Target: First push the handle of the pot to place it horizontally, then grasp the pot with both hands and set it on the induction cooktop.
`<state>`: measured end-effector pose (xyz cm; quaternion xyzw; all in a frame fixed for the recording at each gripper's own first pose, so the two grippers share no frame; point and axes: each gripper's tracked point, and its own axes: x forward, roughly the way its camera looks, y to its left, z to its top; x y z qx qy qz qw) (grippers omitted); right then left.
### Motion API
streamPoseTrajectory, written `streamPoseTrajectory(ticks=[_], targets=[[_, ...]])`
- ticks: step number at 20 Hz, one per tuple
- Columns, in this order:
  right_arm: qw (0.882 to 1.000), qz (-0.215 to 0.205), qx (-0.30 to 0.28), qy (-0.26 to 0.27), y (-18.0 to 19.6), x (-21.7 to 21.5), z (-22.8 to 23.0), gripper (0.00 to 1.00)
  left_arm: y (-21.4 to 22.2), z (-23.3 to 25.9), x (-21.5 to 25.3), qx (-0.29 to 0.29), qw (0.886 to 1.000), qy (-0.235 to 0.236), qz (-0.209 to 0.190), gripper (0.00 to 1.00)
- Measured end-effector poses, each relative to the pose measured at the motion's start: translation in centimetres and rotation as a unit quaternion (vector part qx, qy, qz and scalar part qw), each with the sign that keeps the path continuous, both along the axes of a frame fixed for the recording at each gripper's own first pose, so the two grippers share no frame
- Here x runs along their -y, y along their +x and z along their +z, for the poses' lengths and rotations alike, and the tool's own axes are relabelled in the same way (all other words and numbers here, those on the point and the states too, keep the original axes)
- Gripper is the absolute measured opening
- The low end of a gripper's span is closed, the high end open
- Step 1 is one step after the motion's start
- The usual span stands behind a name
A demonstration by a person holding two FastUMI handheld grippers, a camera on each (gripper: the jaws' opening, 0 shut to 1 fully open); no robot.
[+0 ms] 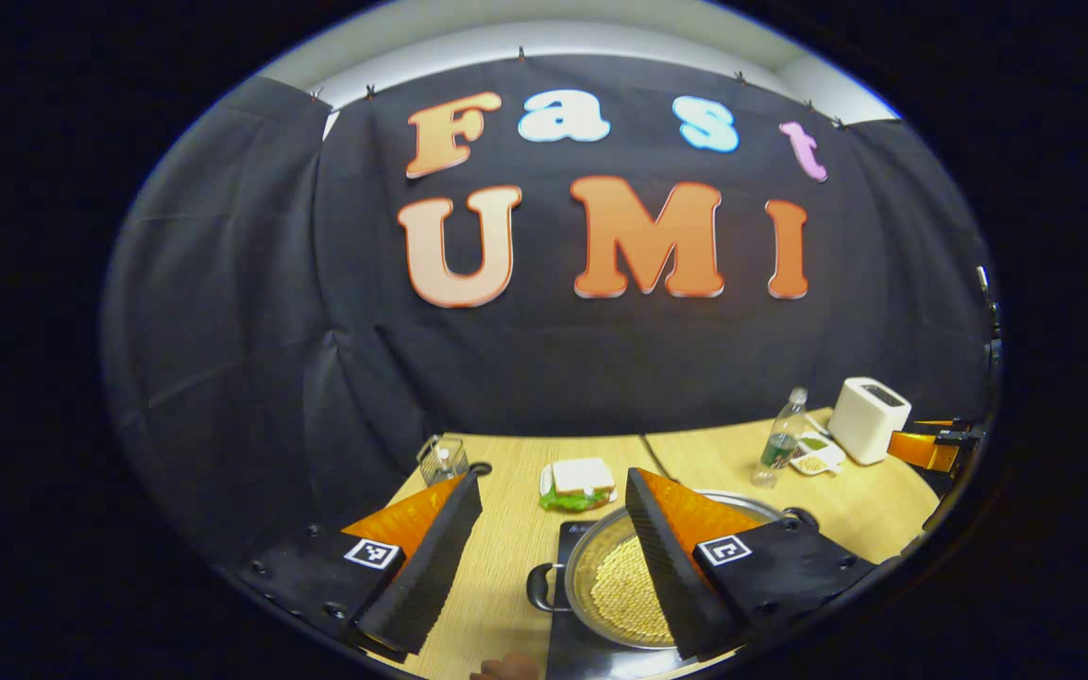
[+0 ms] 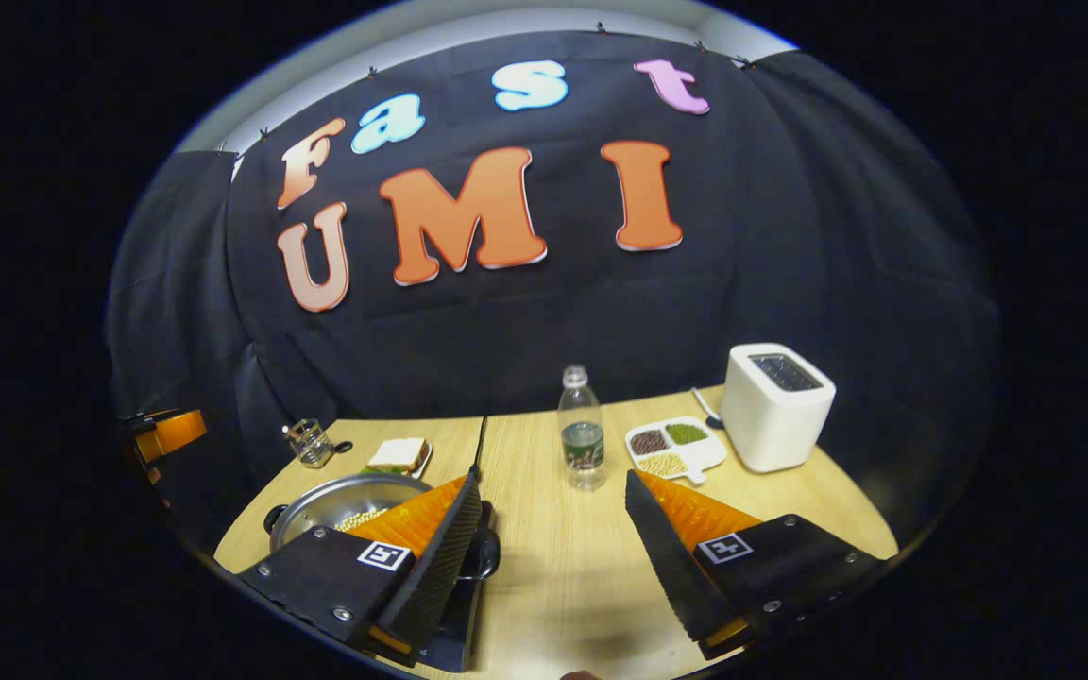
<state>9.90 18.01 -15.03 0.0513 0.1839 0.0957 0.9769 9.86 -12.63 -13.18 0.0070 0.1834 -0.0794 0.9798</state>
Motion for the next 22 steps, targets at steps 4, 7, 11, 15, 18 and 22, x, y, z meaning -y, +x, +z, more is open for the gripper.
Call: streamPoseTrajectory(ticks=[4,7,11,15,18,22], targets=[[0.996,-0.021,0.082,-0.029,-1.7,4.9,7.5,0.95,-2.4,8.4,0.0,0.086,0.996,-0.015,0.018,1.0],[0.992,-0.018,0.114,-0.048,-3.7,7.7,11.1,0.94,-4.8,15.0,-1.7,0.157,0.986,-0.036,0.038,1.0],[0.986,-0.034,0.156,-0.041,-5.1,11.2,15.5,0.95,-7.9,19.5,-4.4,0.186,0.979,-0.06,0.053,1.0],[0.981,-0.048,0.184,-0.029,-6.2,13.5,17.6,0.95,-9.3,21.4,-7.1,0.206,0.974,-0.059,0.075,0.98],[0.982,-0.056,0.178,-0.018,-6.4,14.9,17.3,0.95,-9.7,21.7,-6.7,0.208,0.974,-0.057,0.073,0.98],[0.985,-0.053,0.166,-0.014,-6.3,15.3,16.6,0.95,-9.2,21.4,-6.2,0.201,0.975,-0.064,0.066,0.99]])
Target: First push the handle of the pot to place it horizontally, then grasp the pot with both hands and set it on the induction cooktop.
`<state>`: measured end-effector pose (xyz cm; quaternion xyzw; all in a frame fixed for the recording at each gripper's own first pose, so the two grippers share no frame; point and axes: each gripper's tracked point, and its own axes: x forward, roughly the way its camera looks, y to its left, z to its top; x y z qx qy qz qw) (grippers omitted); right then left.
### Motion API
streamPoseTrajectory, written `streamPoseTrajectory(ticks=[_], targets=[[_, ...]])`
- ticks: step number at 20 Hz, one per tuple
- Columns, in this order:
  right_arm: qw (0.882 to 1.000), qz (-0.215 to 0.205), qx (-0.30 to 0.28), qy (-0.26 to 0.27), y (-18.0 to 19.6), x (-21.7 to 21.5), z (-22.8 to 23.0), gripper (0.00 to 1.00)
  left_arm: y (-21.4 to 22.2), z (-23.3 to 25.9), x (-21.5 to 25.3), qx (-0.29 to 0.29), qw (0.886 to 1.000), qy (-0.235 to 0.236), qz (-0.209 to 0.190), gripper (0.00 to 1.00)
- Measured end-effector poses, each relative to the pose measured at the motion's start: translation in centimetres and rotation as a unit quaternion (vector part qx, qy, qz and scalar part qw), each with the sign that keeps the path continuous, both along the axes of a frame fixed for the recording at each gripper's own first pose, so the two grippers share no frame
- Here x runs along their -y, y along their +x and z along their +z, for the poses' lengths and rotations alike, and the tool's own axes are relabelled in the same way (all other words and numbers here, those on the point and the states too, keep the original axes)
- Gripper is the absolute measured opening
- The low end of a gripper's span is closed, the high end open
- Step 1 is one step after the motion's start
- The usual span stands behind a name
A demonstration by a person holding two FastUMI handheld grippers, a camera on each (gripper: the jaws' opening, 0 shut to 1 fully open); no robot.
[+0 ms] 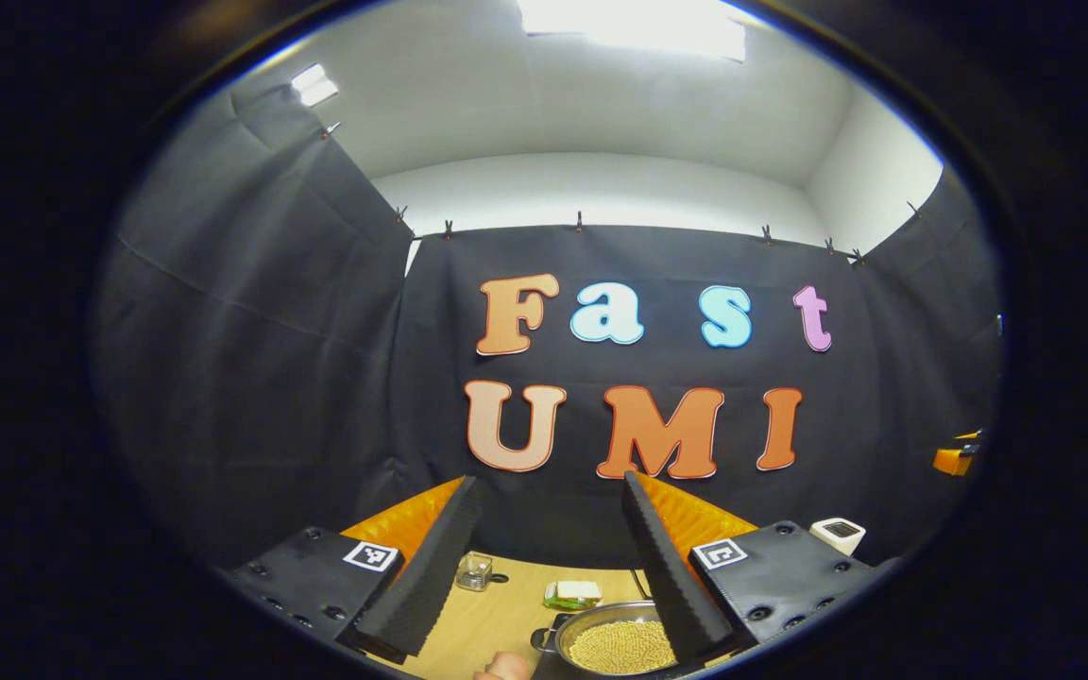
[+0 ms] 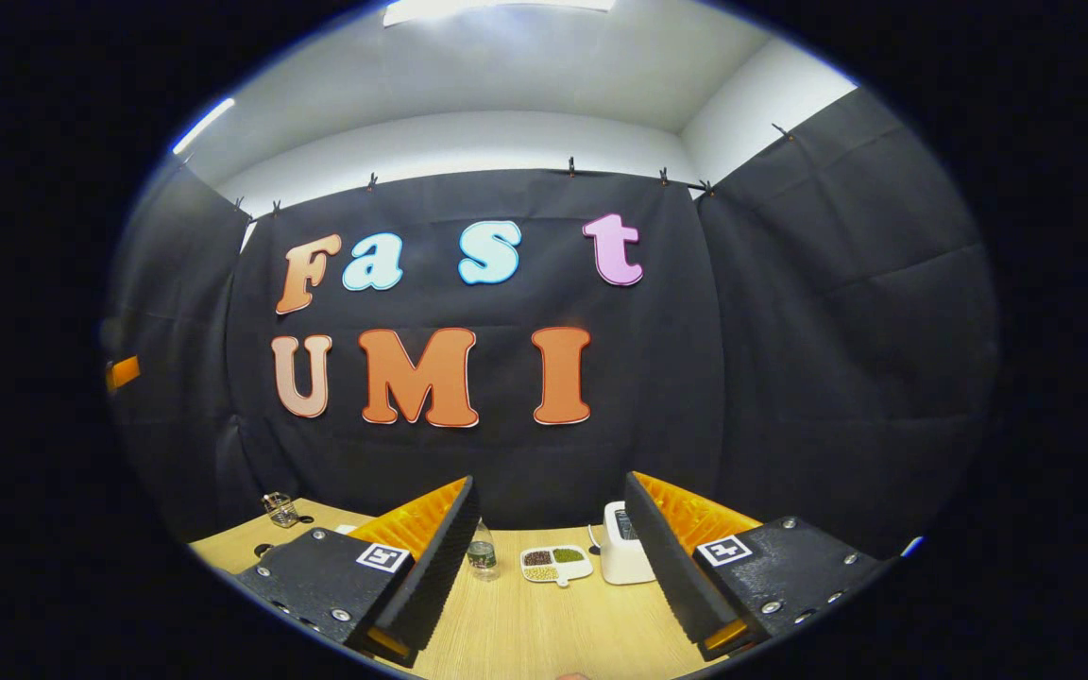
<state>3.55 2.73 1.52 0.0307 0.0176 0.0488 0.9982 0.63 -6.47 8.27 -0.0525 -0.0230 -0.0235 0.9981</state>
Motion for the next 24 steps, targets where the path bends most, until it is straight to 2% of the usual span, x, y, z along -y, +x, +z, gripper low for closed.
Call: streamPoseTrajectory(ticks=[6,7,8,9,10,14,15,16,17,18,19,22,23,24], targets=[[1.0,0.017,-0.017,-0.004,-0.2,-0.3,-0.9,0.95,0.9,-0.9,0.4,-0.015,1.0,-0.009,-0.004,0.98],[1.0,0.014,-0.017,-0.008,-0.1,-0.1,-0.9,1.0,0.9,-1.0,0.5,-0.015,1.0,-0.012,-0.005,0.98],[1.0,0.012,-0.017,-0.011,0.0,0.0,-1.0,0.95,1.0,-1.0,0.6,-0.016,1.0,-0.013,-0.006,0.99],[1.0,0.011,-0.017,-0.011,0.0,0.0,-1.0,0.95,1.1,-1.1,0.5,-0.016,1.0,-0.013,-0.006,0.98],[1.0,0.012,-0.018,-0.011,-0.1,0.0,-1.0,1.0,1.3,-1.1,0.5,-0.016,1.0,-0.012,-0.005,0.98],[1.0,0.015,-0.02,-0.013,0.1,-0.1,-1.3,1.0,1.7,-1.6,1.1,-0.02,1.0,-0.01,-0.01,0.98],[1.0,0.016,-0.021,-0.015,0.2,-0.2,-1.3,0.95,1.6,-1.8,1.2,-0.022,1.0,-0.009,-0.011,0.98],[1.0,0.016,-0.022,-0.016,0.2,-0.2,-1.4,0.95,1.9,-1.8,1.4,-0.023,1.0,-0.009,-0.013,0.99],[0.999,0.016,-0.022,-0.017,0.3,-0.3,-1.4,1.0,2.0,-2.0,1.5,-0.024,1.0,-0.008,-0.014,0.99],[0.999,0.017,-0.022,-0.018,0.4,-0.4,-1.5,0.95,2.1,-2.0,1.7,-0.025,1.0,-0.007,-0.015,0.99],[0.999,0.018,-0.024,-0.019,0.4,-0.4,-1.6,1.0,2.1,-2.0,1.6,-0.024,1.0,-0.006,-0.014,0.99],[0.999,0.023,-0.028,-0.022,0.5,-0.7,-2.0,1.0,2.5,-1.9,1.6,-0.024,1.0,-0.004,-0.012,0.99],[0.999,0.025,-0.028,-0.023,0.6,-0.8,-2.0,0.95,2.5,-2.0,1.6,-0.025,1.0,-0.005,-0.013,0.99],[0.999,0.026,-0.028,-0.023,0.6,-0.8,-2.0,0.95,2.6,-2.0,1.9,-0.025,1.0,-0.005,-0.014,0.99]])
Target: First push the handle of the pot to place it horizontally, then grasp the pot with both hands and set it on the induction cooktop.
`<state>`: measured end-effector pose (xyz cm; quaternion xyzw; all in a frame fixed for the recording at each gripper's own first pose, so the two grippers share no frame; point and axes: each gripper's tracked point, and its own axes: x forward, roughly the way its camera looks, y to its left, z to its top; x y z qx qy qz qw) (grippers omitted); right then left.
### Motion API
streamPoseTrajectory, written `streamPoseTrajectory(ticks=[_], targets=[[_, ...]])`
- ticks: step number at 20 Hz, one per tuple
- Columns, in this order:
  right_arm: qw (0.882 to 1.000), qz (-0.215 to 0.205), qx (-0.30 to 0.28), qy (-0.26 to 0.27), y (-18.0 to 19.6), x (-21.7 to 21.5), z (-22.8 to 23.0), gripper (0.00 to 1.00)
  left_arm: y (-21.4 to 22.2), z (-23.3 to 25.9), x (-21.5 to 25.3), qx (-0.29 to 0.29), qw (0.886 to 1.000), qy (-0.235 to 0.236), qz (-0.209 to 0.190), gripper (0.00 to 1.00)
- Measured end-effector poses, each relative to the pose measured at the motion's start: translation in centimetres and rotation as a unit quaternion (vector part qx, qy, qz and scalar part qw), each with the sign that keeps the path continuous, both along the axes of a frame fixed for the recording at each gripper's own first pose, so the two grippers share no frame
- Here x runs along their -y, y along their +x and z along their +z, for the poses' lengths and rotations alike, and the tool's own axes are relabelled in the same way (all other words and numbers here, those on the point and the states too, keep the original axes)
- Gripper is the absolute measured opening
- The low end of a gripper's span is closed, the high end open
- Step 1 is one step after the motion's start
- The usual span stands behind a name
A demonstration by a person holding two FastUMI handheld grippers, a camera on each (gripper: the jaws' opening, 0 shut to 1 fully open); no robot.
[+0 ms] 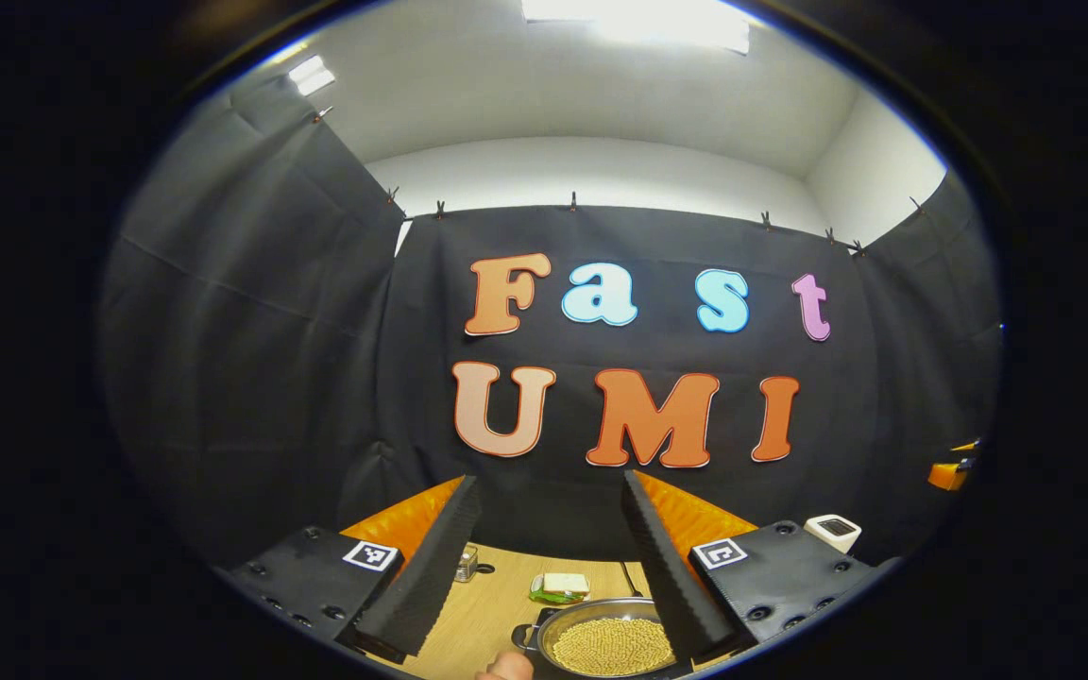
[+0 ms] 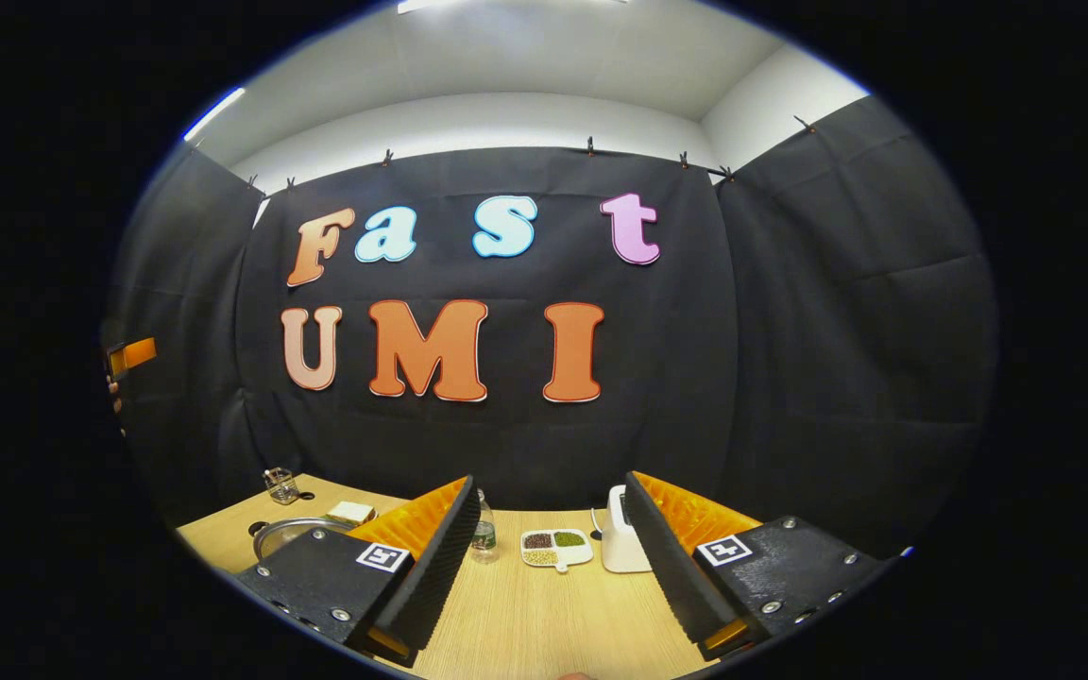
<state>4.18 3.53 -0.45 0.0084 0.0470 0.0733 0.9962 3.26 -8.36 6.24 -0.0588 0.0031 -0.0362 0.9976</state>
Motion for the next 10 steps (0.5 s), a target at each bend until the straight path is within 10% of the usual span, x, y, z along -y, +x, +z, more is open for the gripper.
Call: streamPoseTrajectory(ticks=[10], targets=[[1.0,0.001,-0.005,0.005,0.27,0.06,-0.22,0.95,0.43,-0.27,0.25,-0.004,1.0,0.0,-0.006,0.99]])
